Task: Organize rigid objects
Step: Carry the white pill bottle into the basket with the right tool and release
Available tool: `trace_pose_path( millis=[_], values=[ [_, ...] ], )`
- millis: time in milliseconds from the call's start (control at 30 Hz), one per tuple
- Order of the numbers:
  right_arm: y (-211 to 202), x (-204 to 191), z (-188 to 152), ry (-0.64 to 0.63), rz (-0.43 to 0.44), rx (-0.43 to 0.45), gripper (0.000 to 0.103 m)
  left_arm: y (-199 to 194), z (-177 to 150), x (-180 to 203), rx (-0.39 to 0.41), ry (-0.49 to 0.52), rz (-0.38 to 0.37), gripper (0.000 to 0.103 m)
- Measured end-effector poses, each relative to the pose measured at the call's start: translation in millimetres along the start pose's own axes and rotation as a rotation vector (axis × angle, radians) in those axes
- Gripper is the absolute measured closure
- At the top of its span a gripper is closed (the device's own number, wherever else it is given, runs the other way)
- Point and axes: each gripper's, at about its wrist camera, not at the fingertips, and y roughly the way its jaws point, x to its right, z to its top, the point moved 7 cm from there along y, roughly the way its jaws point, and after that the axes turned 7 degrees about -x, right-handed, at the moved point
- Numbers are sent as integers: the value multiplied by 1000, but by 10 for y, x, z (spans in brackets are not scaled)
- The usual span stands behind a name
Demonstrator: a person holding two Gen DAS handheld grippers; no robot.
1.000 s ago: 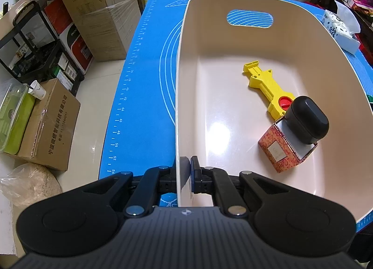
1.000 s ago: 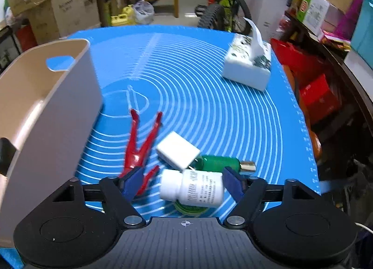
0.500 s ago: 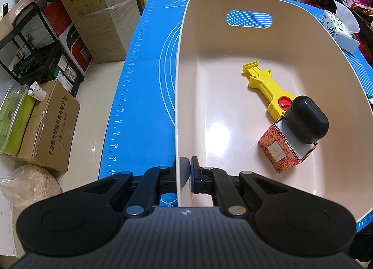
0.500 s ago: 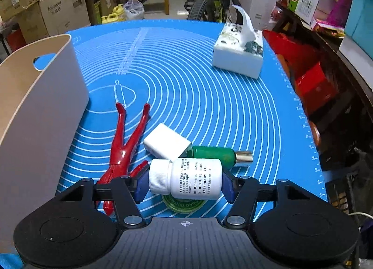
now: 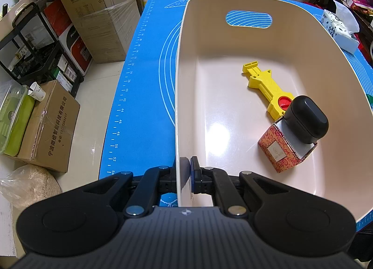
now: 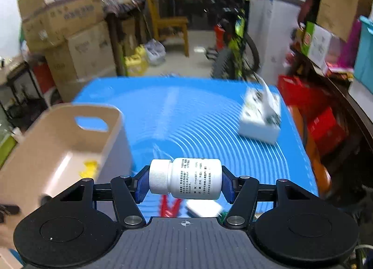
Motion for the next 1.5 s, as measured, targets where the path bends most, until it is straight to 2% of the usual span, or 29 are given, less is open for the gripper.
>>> trace_pose_path(
  millis=[200, 400, 800, 1133, 1267, 1467, 1500],
  values=[
    [-97, -429, 265, -67, 71, 49, 39, -1, 1, -2, 1, 1, 1, 94],
    [-21, -892, 370, -130, 121, 52, 39, -5, 6, -7, -1, 7, 2, 94],
    [377, -1648, 122, -283, 126, -61, 39, -13, 6, -14, 4, 0, -2, 94],
    [740, -1818, -106, -372, 93, -211, 39, -9, 1, -19, 5, -1, -2, 94],
    [755, -1838, -207, -432, 68, -208, 36, -8, -1, -17, 4, 0, -3, 94],
    [715, -1820, -214, -406, 100, -215, 34, -6, 0, -18, 4, 0, -3, 94],
    [688, -1816, -202, -404, 102, -206, 31, -6, 0, -16, 4, 0, -2, 94]
  ],
)
